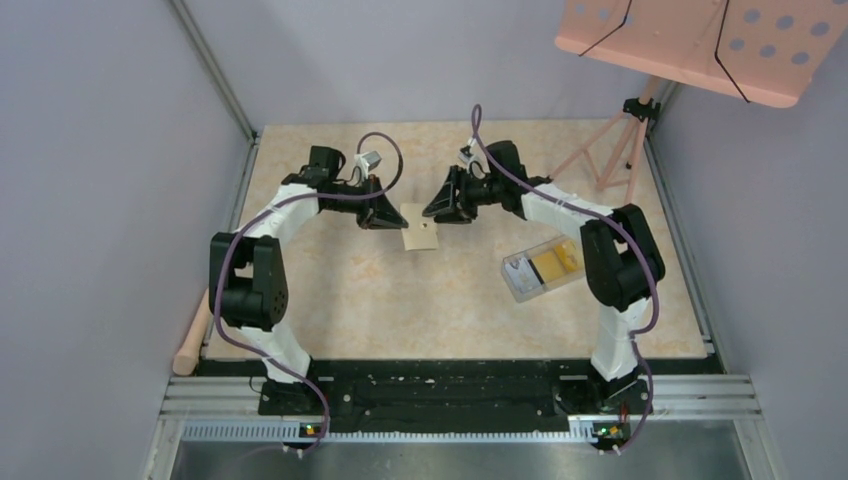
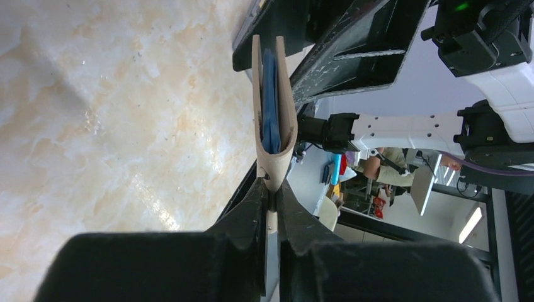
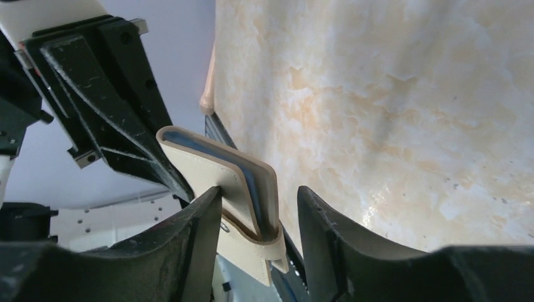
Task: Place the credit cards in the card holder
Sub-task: Open the card holder at the center of the board.
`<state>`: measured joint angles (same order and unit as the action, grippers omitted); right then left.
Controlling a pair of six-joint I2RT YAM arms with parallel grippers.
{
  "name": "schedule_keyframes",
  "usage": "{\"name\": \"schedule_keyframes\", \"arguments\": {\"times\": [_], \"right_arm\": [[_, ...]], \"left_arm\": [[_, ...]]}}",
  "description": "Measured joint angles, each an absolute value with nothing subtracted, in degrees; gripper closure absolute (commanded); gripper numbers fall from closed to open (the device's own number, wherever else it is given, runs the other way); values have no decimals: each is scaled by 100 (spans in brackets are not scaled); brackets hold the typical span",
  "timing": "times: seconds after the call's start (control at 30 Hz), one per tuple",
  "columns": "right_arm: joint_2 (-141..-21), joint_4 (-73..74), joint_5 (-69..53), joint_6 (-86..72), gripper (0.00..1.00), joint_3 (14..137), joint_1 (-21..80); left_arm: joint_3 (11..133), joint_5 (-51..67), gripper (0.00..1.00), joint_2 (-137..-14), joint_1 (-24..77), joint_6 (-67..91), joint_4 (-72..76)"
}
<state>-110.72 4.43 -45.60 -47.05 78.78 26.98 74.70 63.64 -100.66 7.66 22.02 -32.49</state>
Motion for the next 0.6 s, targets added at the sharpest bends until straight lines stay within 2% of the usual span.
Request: {"name": "schedule_keyframes", "arguments": {"times": [0.07,0.1,0.2,0.33,0.6], "right_arm": [[-11072,191,-4735,-4812,92,7793,2729],[-11072,102,-4783,-4810,100,7767,2742],[-11052,-244,-4884,-5009,100,7609,2753],[-10814,-541,-4897,-5175,100,7330,2808],[-10116,-856,-4737,-5374,100,7164,2838]], "left_arm": [[7360,6381,86,-10018,766,2200,-3240],[7314,6394,76,-10003,766,2202,-3229],[7113,6379,55,-9900,731,2239,-3142],[6884,6309,38,-9671,760,2305,-3011],[6337,6331,33,-9262,764,2799,-2233]]}}
